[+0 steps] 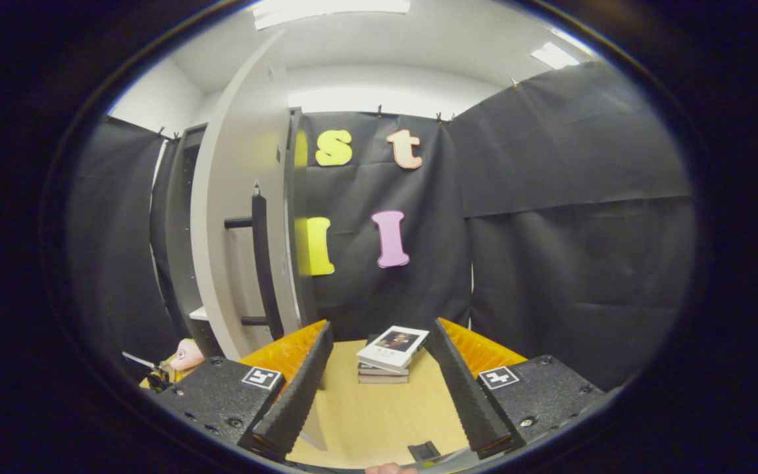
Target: Open the cabinet door with the right hand, grasp the bottle in the cabinet with the left hand and place it on the coaster, then close the cabinet door with the right hand.
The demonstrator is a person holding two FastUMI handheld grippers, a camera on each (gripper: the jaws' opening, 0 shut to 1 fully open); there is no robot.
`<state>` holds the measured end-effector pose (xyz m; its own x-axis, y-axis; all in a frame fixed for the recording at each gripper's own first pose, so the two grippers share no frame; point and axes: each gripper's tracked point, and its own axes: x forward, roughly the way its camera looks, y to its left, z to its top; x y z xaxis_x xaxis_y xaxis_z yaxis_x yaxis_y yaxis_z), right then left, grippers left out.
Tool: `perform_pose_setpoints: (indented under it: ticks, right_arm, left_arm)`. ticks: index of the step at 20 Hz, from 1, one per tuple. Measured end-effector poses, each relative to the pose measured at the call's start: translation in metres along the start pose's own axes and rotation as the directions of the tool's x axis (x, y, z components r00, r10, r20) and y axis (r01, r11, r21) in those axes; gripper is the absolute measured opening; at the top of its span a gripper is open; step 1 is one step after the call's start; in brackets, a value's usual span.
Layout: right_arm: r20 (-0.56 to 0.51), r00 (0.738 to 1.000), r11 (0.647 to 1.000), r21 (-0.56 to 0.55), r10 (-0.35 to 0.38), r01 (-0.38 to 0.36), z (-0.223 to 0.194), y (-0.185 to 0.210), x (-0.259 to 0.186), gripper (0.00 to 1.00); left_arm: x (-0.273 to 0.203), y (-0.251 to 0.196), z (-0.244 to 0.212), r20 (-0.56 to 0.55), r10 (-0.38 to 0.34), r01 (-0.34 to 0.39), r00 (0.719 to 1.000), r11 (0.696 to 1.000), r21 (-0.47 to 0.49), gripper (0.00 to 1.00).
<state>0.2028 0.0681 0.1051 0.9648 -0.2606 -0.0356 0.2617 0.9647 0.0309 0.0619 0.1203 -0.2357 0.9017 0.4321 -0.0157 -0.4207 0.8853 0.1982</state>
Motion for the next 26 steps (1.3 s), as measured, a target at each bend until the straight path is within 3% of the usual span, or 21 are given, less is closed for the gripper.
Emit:
perform_pose_setpoints:
  ticks: [8, 9, 10, 14, 15, 16, 19, 23, 26]
  right_arm:
    - [-0.019, 1.0, 1.0, 0.007, -0.01, 0.01, -0.004, 0.002, -0.002, 0.94]
    - [-0.021, 1.0, 1.0, 0.0, -0.005, 0.005, -0.005, 0.003, -0.002, 0.94]
    - [-0.02, 1.0, 1.0, -0.009, -0.001, 0.001, -0.005, 0.003, -0.003, 0.94]
    - [-0.019, 1.0, 0.999, -0.037, 0.007, -0.007, -0.005, 0.0, -0.003, 0.94]
    - [-0.019, 1.0, 0.999, -0.035, 0.009, -0.01, -0.005, 0.001, -0.002, 0.94]
    - [-0.02, 1.0, 0.999, -0.031, 0.012, -0.012, -0.006, 0.002, -0.003, 0.94]
    - [-0.023, 1.0, 1.0, -0.015, 0.016, -0.016, -0.007, 0.004, -0.003, 0.94]
    - [-0.02, 1.0, 1.0, 0.003, 0.023, -0.023, -0.009, 0.006, 0.0, 0.94]
    - [-0.013, 0.999, 0.999, 0.011, 0.033, -0.033, -0.009, 0.007, 0.003, 0.94]
  left_arm:
    - [-0.006, 0.01, -0.019, -0.037, 0.012, -0.014, 0.999, 0.998, -0.064, 0.42]
    - [-0.006, 0.011, -0.02, -0.042, 0.01, -0.013, 0.999, 0.997, -0.07, 0.55]
    - [-0.006, 0.012, -0.02, -0.045, 0.007, -0.011, 0.999, 0.997, -0.081, 0.44]
    - [-0.005, 0.012, -0.025, -0.073, -0.012, 0.004, 0.997, 0.995, -0.101, 0.49]
    - [-0.006, 0.011, -0.026, -0.08, -0.018, 0.009, 0.997, 0.994, -0.104, 0.67]
    - [-0.006, 0.009, -0.027, -0.084, -0.027, 0.018, 0.996, 0.994, -0.106, 0.6]
    - [-0.006, 0.007, -0.026, -0.1, -0.046, 0.037, 0.994, 0.995, -0.096, 0.81]
    - [-0.01, 0.008, -0.005, -0.079, -0.065, 0.058, 0.995, 0.994, -0.091, 0.89]
    - [-0.012, 0.005, 0.022, -0.067, -0.109, 0.105, 0.992, 0.992, -0.068, 0.9]
